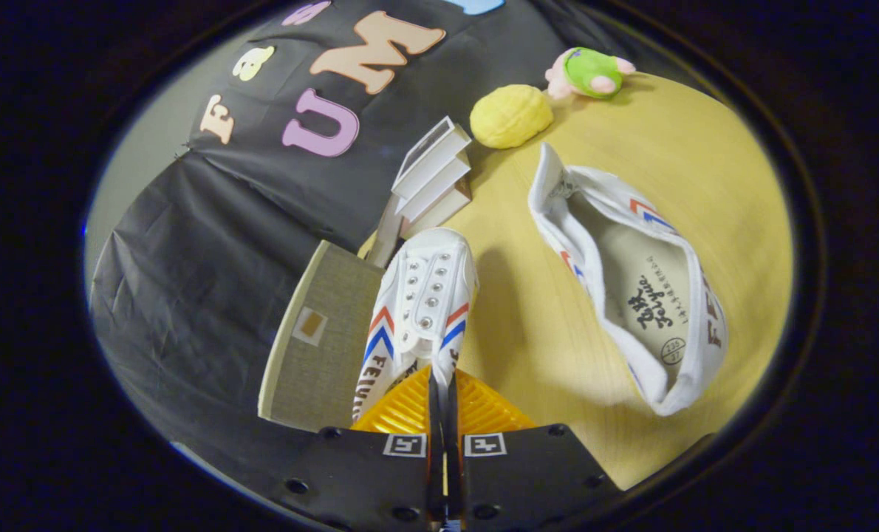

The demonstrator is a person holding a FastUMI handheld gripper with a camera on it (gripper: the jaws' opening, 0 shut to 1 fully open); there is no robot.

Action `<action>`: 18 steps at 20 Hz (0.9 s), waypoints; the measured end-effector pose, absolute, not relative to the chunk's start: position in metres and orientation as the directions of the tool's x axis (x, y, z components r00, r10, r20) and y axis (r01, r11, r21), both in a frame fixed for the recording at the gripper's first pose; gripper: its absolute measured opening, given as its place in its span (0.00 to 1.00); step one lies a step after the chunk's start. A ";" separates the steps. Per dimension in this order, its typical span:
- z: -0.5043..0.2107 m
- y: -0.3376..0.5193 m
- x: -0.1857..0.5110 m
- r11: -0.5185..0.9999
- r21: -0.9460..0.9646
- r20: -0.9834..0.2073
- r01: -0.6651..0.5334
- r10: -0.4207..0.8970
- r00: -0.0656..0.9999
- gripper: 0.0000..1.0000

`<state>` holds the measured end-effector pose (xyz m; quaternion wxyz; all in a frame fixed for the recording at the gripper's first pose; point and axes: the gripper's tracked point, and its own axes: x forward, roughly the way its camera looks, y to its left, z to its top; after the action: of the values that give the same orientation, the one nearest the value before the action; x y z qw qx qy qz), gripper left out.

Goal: Open the storage box then place both shoes into the box .Put the left shoe in first, then the right shoe, with the right side of both shoes facing outward in a uniform manner.

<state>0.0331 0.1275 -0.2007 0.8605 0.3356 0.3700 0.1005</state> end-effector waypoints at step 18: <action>-0.093 0.260 0.051 0.621 0.773 -0.390 -0.129 0.626 0.676 0.05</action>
<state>0.0507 0.2596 -0.0935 0.8362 0.3723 0.3334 0.2257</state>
